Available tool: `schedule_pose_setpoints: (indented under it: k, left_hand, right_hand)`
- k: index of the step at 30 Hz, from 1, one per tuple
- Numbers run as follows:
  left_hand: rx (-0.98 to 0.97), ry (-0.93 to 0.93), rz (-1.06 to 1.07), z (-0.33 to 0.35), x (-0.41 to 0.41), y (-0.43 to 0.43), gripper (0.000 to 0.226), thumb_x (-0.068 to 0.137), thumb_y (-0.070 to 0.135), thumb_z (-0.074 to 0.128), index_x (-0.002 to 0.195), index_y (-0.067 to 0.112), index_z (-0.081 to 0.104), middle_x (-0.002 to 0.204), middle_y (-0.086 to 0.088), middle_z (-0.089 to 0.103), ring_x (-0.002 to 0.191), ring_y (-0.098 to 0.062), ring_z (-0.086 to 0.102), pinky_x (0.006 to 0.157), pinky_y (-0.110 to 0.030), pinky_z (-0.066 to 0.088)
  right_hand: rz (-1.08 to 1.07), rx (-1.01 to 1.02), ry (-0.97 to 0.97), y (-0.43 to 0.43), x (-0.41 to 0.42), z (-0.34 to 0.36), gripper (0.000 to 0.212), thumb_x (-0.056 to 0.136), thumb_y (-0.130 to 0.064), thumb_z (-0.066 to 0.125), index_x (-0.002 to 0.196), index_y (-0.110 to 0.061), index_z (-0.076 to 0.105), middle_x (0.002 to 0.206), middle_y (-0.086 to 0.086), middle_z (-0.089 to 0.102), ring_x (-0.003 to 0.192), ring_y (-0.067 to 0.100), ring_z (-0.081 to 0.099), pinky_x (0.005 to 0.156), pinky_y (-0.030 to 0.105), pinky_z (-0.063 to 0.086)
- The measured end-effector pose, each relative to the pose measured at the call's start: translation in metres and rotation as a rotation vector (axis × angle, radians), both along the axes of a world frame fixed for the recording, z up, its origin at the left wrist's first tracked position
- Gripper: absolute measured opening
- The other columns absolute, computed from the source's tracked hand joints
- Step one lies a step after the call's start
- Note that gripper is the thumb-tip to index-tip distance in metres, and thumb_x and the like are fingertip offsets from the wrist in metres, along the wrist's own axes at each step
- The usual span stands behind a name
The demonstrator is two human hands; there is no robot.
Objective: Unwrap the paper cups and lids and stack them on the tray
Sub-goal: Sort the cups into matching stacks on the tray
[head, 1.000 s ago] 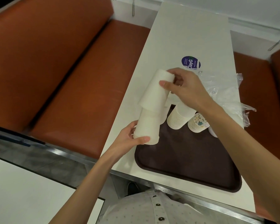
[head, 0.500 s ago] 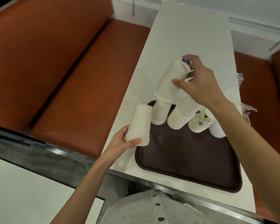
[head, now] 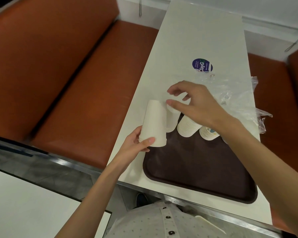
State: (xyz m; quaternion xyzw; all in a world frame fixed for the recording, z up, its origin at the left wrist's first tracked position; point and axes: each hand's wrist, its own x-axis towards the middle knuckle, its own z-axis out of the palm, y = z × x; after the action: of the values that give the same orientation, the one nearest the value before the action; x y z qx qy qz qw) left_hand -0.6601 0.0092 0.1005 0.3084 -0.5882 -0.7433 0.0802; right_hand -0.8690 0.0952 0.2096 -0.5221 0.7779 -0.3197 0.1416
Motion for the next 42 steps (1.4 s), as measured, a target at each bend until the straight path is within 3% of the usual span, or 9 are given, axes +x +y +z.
schedule_pose_setpoints:
  k: [7,11,14,17,22,25,31,36,42]
  left_hand:
    - [-0.051,0.05,-0.103,0.013,-0.005,0.007,0.069,0.068,0.058,0.067,0.13,0.033,0.051,0.125,0.017,0.063,0.117,-0.007,0.061,0.084,-0.027,0.057]
    - [-0.061,0.054,-0.103,0.014,-0.004,0.01,0.065,0.069,0.058,0.066,0.128,0.036,0.051,0.125,0.016,0.062,0.115,-0.005,0.061,0.082,-0.026,0.058]
    - [-0.081,0.044,-0.126,0.015,-0.003,0.005,0.062,0.067,0.055,0.07,0.124,0.04,0.051,0.116,0.027,0.064,0.112,0.001,0.061,0.079,-0.021,0.056]
    - [-0.104,0.014,-0.167,0.009,-0.004,0.003,0.068,0.064,0.051,0.077,0.126,0.038,0.052,0.123,0.018,0.065,0.117,-0.004,0.06,0.09,-0.023,0.054]
    - [-0.122,-0.067,-0.144,-0.007,0.008,0.003,0.074,0.06,0.058,0.075,0.126,0.037,0.051,0.125,0.015,0.063,0.115,-0.004,0.06,0.098,-0.031,0.053]
    - [-0.107,-0.066,-0.096,-0.009,0.012,0.003,0.075,0.061,0.056,0.075,0.128,0.033,0.052,0.123,0.014,0.065,0.112,-0.004,0.061,0.092,-0.031,0.053]
    - [-0.114,-0.063,-0.091,-0.003,0.008,0.004,0.078,0.059,0.058,0.072,0.129,0.031,0.05,0.122,0.014,0.062,0.111,-0.006,0.06,0.085,-0.025,0.053]
    - [-0.095,-0.064,-0.08,-0.005,0.009,0.006,0.088,0.059,0.059,0.071,0.137,0.025,0.046,0.127,0.005,0.061,0.114,-0.014,0.06,0.077,-0.023,0.054]
    - [-0.027,-0.041,-0.015,-0.003,0.005,0.009,0.068,0.066,0.053,0.071,0.127,0.033,0.048,0.122,0.01,0.062,0.107,-0.004,0.064,0.08,-0.025,0.057]
  right_hand:
    - [-0.029,0.163,-0.199,-0.003,0.014,-0.014,0.049,0.084,-0.052,0.069,0.126,-0.03,0.055,0.1,-0.015,0.06,0.089,0.006,0.061,0.068,0.02,0.048]
    - [-0.085,0.117,-0.365,-0.007,0.012,-0.014,0.045,0.081,-0.045,0.075,0.119,-0.027,0.062,0.109,-0.001,0.064,0.095,0.018,0.065,0.066,0.031,0.058]
    - [-0.084,0.087,-0.374,-0.01,0.011,-0.014,0.045,0.082,-0.045,0.075,0.12,-0.025,0.062,0.112,0.002,0.064,0.097,0.022,0.065,0.067,0.034,0.06]
    - [-0.133,0.014,-0.356,-0.011,0.003,-0.01,0.044,0.085,-0.043,0.073,0.122,-0.023,0.06,0.117,0.003,0.063,0.1,0.024,0.065,0.071,0.036,0.06]
    - [-0.209,-0.165,-0.378,-0.014,-0.018,0.011,0.042,0.086,-0.037,0.072,0.123,-0.023,0.057,0.108,-0.008,0.059,0.096,0.019,0.064,0.064,0.022,0.054]
    - [-0.218,-0.168,-0.362,-0.013,-0.026,0.014,0.044,0.086,-0.037,0.072,0.125,-0.024,0.055,0.103,-0.015,0.056,0.096,0.018,0.064,0.063,0.019,0.054]
    - [-0.24,-0.143,-0.379,-0.012,-0.03,0.005,0.039,0.088,-0.035,0.072,0.122,-0.027,0.056,0.106,-0.014,0.056,0.1,0.022,0.064,0.07,0.036,0.062]
    - [-0.239,-0.138,-0.375,-0.013,-0.036,0.01,0.042,0.087,-0.036,0.072,0.125,-0.023,0.057,0.116,-0.001,0.058,0.102,0.024,0.064,0.072,0.039,0.063]
    - [-0.216,-0.128,-0.413,-0.011,-0.029,0.003,0.039,0.087,-0.035,0.072,0.122,-0.026,0.056,0.111,-0.005,0.06,0.097,0.018,0.066,0.069,0.031,0.062]
